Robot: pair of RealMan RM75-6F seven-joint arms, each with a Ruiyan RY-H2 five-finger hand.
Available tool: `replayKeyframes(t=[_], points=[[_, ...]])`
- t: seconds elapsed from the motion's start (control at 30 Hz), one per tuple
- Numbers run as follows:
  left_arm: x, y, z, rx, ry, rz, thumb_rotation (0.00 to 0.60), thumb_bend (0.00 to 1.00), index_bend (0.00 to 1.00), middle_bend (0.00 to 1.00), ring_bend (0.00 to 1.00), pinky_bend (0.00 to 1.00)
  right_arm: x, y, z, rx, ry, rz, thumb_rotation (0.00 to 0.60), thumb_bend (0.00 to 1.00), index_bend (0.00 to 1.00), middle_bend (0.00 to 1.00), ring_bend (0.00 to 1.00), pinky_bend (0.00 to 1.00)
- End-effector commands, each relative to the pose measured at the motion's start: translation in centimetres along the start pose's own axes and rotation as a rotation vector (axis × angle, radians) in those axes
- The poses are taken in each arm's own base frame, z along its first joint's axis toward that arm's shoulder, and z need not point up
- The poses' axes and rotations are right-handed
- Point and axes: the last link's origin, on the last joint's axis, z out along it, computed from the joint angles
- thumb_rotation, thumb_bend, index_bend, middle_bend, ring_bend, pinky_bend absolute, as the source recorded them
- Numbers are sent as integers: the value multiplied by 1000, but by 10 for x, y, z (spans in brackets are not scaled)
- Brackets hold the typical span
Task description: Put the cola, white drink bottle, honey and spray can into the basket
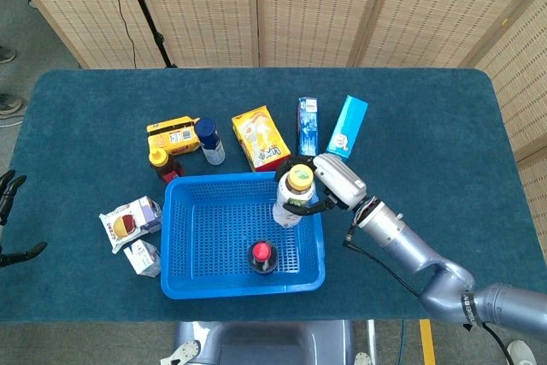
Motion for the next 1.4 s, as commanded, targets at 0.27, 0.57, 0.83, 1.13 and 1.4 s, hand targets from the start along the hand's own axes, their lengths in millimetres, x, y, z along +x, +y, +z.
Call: replayKeyframes(t=[0.27, 0.57, 0.83, 1.13, 1.4], points=[[-1, 2, 1, -6, -16, -11, 600, 62, 0, 0, 0, 0, -13, 30, -22, -19, -78, -76, 600, 952, 153, 126, 109, 254], [-3, 5, 0, -13, -16, 5, 600, 62, 0, 0, 0, 0, 11, 32, -51, -62, 15, -111, 600, 687, 0, 0, 0, 0], [-4, 6, 0, -22, -15, 6, 600, 62, 0, 0, 0, 0, 44, 26, -74, -98, 113, -211, 600, 465, 0, 0, 0, 0], [-8, 16, 9, -141, -17, -28, 600, 62, 0, 0, 0, 0, 90, 30, -143, -212, 317, -425, 600, 0, 0, 0, 0, 0], [-17, 22, 12, -379, -121, -7, 600, 62, 0, 0, 0, 0, 83, 49, -224, -312, 346, -516, 600, 0, 0, 0, 0, 0]])
